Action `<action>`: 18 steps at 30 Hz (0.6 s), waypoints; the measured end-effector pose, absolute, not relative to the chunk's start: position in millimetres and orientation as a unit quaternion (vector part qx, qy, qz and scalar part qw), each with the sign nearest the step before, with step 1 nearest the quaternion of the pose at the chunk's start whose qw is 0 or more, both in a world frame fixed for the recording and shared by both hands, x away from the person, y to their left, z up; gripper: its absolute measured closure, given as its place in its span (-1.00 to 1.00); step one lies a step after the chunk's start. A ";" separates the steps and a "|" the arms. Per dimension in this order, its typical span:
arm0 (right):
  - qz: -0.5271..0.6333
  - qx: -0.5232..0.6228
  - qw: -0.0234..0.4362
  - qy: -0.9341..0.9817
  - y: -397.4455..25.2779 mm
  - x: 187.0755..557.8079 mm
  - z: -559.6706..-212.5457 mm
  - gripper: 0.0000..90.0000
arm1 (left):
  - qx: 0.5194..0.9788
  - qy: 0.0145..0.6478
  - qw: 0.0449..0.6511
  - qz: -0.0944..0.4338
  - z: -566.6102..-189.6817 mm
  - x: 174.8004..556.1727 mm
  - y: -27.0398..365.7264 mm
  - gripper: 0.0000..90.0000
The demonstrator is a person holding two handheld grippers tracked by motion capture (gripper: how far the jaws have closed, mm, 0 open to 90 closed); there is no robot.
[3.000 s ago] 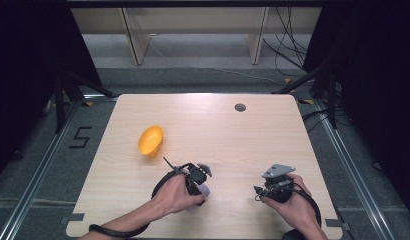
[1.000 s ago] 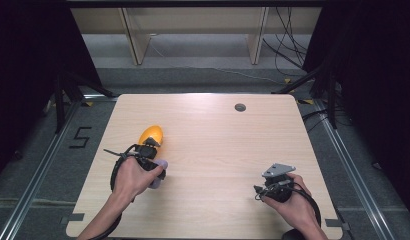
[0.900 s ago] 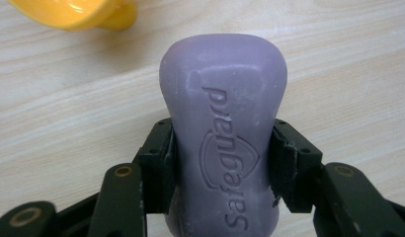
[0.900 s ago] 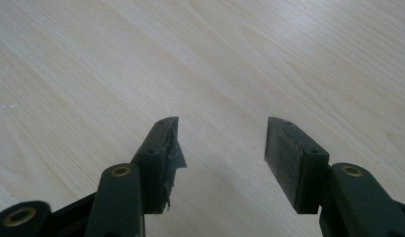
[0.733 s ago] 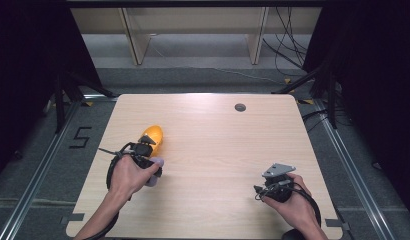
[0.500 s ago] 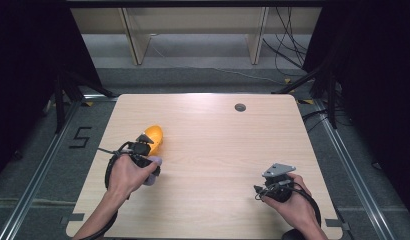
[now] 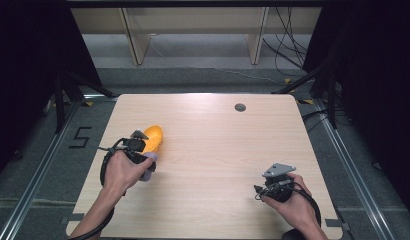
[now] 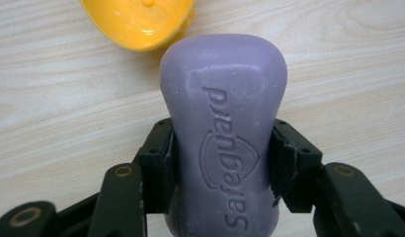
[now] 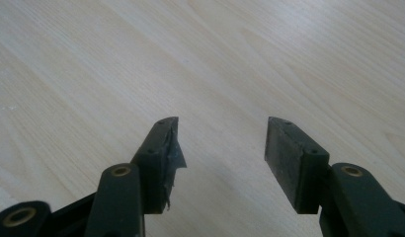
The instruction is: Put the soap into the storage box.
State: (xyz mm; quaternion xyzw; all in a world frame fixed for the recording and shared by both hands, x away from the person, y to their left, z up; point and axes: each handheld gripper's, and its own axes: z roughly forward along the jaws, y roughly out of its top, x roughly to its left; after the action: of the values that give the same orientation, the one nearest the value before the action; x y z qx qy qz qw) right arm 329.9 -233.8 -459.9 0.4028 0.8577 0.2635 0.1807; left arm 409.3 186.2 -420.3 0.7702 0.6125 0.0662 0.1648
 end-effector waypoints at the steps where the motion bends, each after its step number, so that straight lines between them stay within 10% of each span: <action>1: 0.263 0.403 0.181 0.858 -233.8 329.9 -459.9 0.05 | 0.771 0.612 0.164 0.068 -419.8 409.6 186.8 0.09; 18: 0.263 0.404 0.182 0.857 -233.7 329.9 -459.8 0.05 | 0.761 0.620 0.176 0.076 -413.2 415.2 196.3 0.09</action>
State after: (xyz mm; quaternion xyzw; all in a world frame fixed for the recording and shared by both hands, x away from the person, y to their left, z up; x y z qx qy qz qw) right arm 329.9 -233.7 -459.8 0.4036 0.8572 0.2631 0.1817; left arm 415.2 196.3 -413.2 0.7608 0.6200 0.0762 0.1757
